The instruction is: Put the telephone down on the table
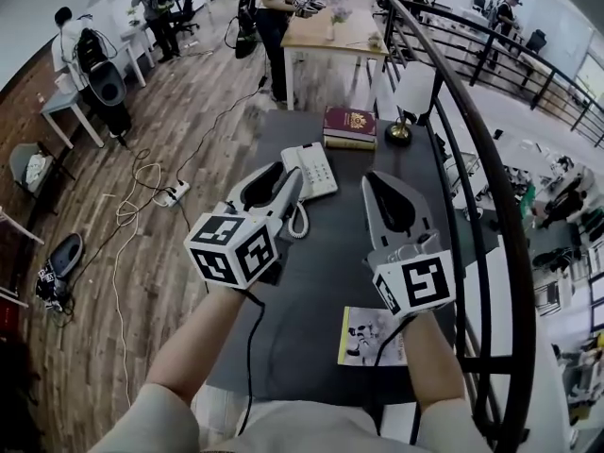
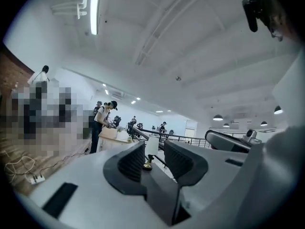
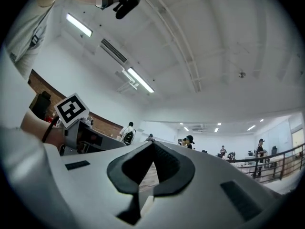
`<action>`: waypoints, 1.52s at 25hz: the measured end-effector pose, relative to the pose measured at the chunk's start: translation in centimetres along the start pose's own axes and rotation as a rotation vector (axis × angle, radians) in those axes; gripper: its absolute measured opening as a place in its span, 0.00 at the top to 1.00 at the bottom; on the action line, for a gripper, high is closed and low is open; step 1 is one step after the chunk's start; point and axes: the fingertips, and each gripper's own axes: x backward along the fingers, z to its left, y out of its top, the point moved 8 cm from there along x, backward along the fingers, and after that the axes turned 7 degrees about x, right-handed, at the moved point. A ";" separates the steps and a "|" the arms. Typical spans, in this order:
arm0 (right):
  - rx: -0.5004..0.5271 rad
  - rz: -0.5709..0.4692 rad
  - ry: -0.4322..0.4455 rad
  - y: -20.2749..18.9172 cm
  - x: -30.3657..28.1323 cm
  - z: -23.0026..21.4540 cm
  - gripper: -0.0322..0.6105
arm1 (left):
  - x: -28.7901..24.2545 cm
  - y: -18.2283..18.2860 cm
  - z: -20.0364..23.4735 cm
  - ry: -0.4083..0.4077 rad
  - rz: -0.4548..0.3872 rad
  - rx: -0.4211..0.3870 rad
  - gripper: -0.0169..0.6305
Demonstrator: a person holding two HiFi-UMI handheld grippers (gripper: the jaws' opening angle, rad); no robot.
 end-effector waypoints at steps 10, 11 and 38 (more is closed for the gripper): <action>-0.035 -0.045 0.014 4.7 6.6 3.5 0.95 | 8.4 1.7 -7.4 -0.025 -0.176 -0.274 0.88; -0.052 -0.040 0.008 4.5 7.1 3.6 0.95 | 8.9 1.4 -7.8 -0.025 -0.186 -0.288 0.88; -0.108 0.169 0.032 0.1 11.7 11.4 0.95 | 13.8 -8.5 -6.1 0.085 0.017 -0.235 0.97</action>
